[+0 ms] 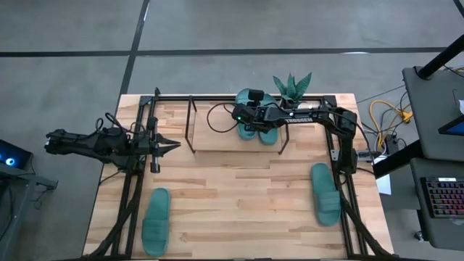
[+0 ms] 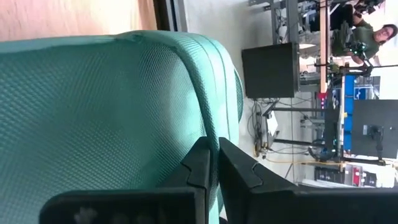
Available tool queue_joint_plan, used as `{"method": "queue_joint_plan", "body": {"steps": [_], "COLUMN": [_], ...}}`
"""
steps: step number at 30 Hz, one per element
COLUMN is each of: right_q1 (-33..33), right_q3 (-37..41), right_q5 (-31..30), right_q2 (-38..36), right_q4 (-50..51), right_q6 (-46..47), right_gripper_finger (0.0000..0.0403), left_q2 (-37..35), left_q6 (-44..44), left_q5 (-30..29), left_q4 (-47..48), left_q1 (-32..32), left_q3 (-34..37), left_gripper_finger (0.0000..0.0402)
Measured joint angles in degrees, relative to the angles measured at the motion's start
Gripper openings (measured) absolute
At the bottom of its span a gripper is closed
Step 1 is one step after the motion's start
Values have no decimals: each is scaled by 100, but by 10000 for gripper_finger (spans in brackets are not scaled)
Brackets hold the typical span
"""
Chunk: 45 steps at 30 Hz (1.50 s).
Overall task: Pick and place slides into the shelf
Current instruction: Adjust the green slippers on the shelf
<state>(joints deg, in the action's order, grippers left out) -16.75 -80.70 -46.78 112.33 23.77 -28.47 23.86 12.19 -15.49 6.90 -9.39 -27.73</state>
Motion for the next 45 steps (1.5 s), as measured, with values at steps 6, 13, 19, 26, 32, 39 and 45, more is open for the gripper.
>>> {"method": "queue_joint_plan", "body": {"steps": [6,13,19,26,32,39,45], "right_q1": [8,26,24,60,180,251,251], "right_q3": [56,54,-55,-158,-156,-18,126], "right_q5": [0,2,23,-183,-577,-573,-579], "right_q2": [-2,-2,-2,-2,-2,17,20], "right_q4": [25,-31,-34,-54,11,12,-15], "right_q6": [26,24,224,679,661,700,331], "right_gripper_finger": [13,13,13,13,13,13,13], "left_q2": [0,0,0,0,0,0,0], "left_q6": [0,2,4,4,5,4,5], "left_q5": [0,0,0,0,0,2,0], "left_q4": [-2,-7,-9,-11,-11,17,17], "left_q1": [0,0,0,-1,0,-2,-2], "left_q3": [0,0,0,0,0,4,7], "left_gripper_finger": [8,8,8,8,8,8,8]}}
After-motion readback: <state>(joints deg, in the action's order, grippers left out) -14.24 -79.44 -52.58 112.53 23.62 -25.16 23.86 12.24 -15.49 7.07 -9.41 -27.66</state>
